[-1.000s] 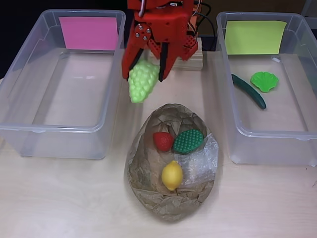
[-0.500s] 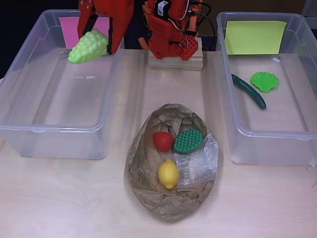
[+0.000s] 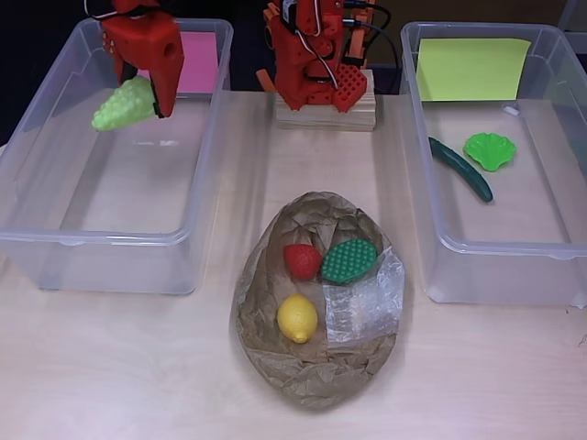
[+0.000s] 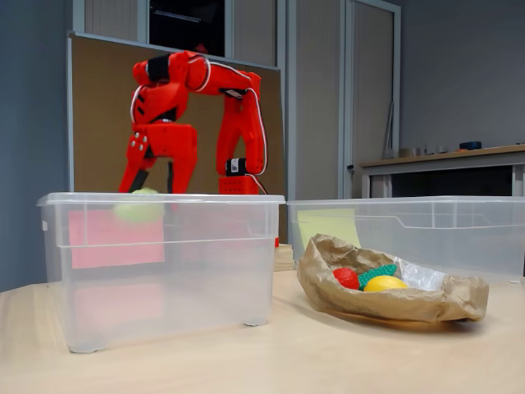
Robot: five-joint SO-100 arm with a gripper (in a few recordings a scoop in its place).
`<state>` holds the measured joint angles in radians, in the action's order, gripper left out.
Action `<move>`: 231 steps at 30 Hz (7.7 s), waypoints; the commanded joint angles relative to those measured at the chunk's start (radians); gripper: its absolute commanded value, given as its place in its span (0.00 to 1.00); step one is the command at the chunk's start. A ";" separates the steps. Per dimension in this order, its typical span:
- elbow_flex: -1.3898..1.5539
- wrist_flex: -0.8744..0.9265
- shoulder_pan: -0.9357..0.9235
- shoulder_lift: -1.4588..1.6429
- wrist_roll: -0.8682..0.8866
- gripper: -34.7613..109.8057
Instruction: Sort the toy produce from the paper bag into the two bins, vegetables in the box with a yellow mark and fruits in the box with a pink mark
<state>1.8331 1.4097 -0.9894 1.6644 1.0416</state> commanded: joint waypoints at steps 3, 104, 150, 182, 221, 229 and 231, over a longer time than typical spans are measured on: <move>-0.008 -0.011 -0.049 -0.052 -0.029 0.53; -0.588 0.255 0.692 -0.077 -0.035 0.37; -0.201 0.123 0.380 0.195 0.064 0.56; -0.291 -0.147 1.209 -0.249 1.511 0.56; -0.249 -0.402 1.209 -0.612 1.433 0.42; -0.166 -0.439 1.183 -0.561 1.308 0.26; -0.166 -0.420 1.173 -0.545 1.261 0.24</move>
<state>1.6613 0.9618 0.1887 1.0907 2.3577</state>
